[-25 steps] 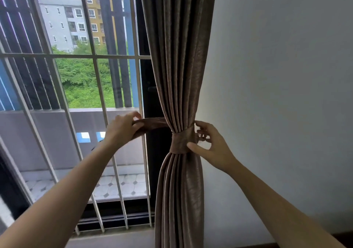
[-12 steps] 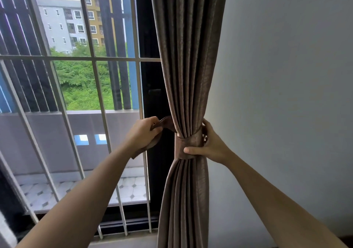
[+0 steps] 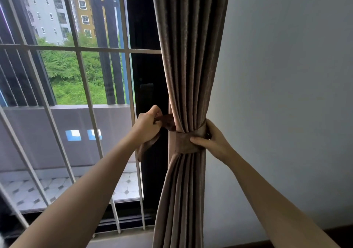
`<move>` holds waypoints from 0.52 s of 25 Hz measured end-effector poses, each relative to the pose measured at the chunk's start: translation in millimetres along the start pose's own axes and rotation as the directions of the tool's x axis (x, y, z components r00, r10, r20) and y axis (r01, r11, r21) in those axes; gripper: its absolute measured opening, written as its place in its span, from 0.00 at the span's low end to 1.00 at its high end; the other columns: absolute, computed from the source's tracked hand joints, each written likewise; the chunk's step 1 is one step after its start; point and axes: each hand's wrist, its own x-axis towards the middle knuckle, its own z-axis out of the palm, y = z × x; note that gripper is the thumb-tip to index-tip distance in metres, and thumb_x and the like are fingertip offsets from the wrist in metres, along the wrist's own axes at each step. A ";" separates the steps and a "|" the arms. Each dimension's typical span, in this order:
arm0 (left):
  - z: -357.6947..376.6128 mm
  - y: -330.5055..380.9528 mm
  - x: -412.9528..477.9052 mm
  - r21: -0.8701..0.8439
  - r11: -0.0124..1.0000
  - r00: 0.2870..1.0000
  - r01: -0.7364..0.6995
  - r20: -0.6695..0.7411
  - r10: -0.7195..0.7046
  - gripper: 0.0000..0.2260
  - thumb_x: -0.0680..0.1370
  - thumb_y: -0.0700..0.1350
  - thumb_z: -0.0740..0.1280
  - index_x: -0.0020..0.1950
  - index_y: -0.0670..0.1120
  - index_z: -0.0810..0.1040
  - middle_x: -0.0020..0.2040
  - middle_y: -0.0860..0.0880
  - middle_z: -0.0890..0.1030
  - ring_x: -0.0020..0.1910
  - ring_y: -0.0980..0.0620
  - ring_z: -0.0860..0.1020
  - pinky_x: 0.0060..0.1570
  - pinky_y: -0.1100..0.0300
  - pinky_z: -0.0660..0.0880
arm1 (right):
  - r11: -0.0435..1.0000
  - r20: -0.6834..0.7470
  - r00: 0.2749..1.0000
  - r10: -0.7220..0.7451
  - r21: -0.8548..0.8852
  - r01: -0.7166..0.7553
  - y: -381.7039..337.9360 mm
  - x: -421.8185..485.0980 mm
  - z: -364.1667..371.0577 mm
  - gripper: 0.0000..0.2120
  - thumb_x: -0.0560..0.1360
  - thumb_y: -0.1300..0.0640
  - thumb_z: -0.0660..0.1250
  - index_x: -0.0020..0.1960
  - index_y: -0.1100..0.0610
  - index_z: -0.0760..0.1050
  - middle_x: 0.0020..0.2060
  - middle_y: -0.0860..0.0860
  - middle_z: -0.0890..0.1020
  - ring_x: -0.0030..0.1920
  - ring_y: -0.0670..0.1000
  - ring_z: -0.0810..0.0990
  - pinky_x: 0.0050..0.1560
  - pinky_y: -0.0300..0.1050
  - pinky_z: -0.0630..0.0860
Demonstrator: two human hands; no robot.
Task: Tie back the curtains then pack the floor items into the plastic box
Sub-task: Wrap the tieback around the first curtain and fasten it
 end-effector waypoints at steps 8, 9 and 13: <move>-4.6 3.2 6.0 0.015 0.994 0.976 -0.107 0.191 0.103 0.11 0.73 0.53 0.70 0.51 0.51 0.83 0.43 0.51 0.84 0.43 0.53 0.81 0.47 0.55 0.78 | 0.989 -0.022 0.991 -0.134 -0.072 0.132 -11.5 9.0 3.6 0.48 0.59 0.56 0.81 0.70 0.49 0.57 0.63 0.47 0.73 0.61 0.45 0.75 0.61 0.44 0.75; -2.0 5.6 7.4 0.016 0.993 0.982 -0.114 0.151 0.110 0.09 0.74 0.51 0.68 0.50 0.50 0.83 0.42 0.51 0.83 0.43 0.51 0.81 0.47 0.53 0.78 | 0.988 -0.036 0.988 -0.149 -0.052 0.147 -11.0 10.7 2.2 0.47 0.58 0.56 0.81 0.69 0.48 0.58 0.63 0.48 0.73 0.61 0.44 0.75 0.61 0.43 0.75; 14.4 17.8 6.9 -0.016 0.993 0.986 -0.113 0.119 0.114 0.05 0.76 0.42 0.65 0.47 0.42 0.79 0.42 0.46 0.81 0.42 0.43 0.80 0.46 0.48 0.77 | 0.984 -0.072 0.982 -0.175 0.015 0.176 -4.5 10.6 1.3 0.49 0.58 0.60 0.79 0.72 0.50 0.55 0.64 0.48 0.71 0.61 0.40 0.74 0.58 0.35 0.75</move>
